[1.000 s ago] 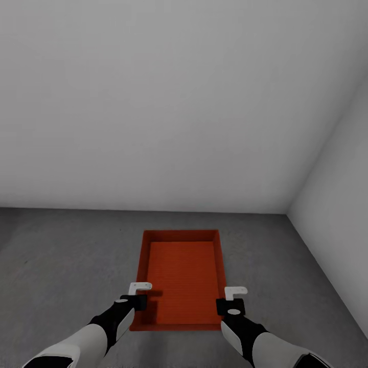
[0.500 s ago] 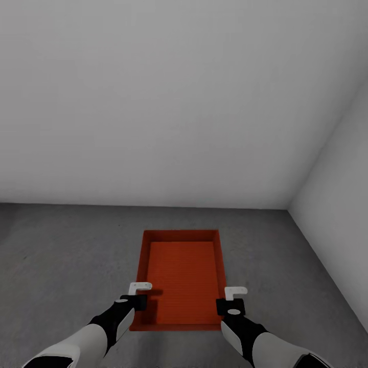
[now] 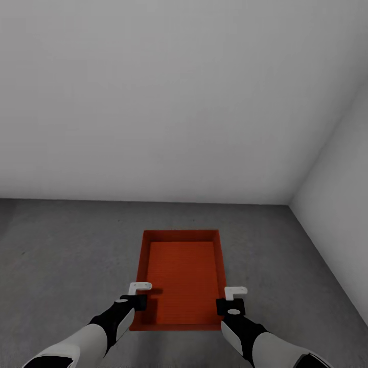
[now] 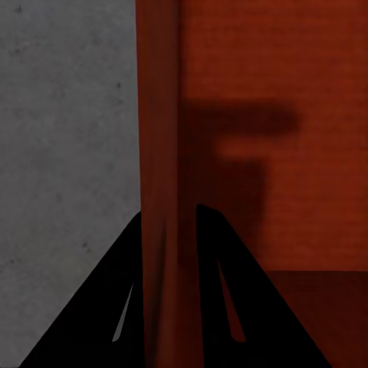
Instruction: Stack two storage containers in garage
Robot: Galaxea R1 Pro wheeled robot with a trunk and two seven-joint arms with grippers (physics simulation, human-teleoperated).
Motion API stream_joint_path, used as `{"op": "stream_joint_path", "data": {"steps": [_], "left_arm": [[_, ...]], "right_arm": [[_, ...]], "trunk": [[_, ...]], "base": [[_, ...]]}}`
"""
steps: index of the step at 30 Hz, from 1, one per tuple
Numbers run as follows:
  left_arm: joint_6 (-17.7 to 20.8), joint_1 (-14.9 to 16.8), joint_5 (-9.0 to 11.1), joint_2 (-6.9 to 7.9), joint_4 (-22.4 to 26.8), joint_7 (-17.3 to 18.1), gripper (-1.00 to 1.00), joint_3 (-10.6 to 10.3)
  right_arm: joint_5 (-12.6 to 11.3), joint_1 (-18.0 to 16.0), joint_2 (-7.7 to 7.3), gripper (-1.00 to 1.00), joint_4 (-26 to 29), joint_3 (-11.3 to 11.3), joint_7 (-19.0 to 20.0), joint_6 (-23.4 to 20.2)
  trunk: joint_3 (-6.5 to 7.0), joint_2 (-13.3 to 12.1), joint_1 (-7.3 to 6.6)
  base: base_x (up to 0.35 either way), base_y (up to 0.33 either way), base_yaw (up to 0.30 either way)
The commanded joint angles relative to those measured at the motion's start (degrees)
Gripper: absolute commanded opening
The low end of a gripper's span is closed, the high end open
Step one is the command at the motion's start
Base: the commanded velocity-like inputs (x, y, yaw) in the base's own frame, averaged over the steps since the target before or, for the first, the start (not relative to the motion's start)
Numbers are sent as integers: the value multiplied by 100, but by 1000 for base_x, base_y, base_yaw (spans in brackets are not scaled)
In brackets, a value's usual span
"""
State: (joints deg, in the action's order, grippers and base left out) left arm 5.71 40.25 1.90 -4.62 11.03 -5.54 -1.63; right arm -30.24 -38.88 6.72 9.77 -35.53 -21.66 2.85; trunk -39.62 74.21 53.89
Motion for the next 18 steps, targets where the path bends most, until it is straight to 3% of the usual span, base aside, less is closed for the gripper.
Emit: {"op": "stream_joint_path", "data": {"steps": [1, 18], "left_arm": [[40, 1, -40, 84, 4, -378, -100, 180], [42, 1, -40, 84, 4, -378, -100, 179]], "right_arm": [[80, -8, -4, -100, 7, 125, -128, 47], [80, -6, -4, -100, 7, 125, -128, 47]], "trunk": [[-32, 44, 22], [-494, 726, 396]], "base": [[0, 0, 0], [0, 0, 0]]}}
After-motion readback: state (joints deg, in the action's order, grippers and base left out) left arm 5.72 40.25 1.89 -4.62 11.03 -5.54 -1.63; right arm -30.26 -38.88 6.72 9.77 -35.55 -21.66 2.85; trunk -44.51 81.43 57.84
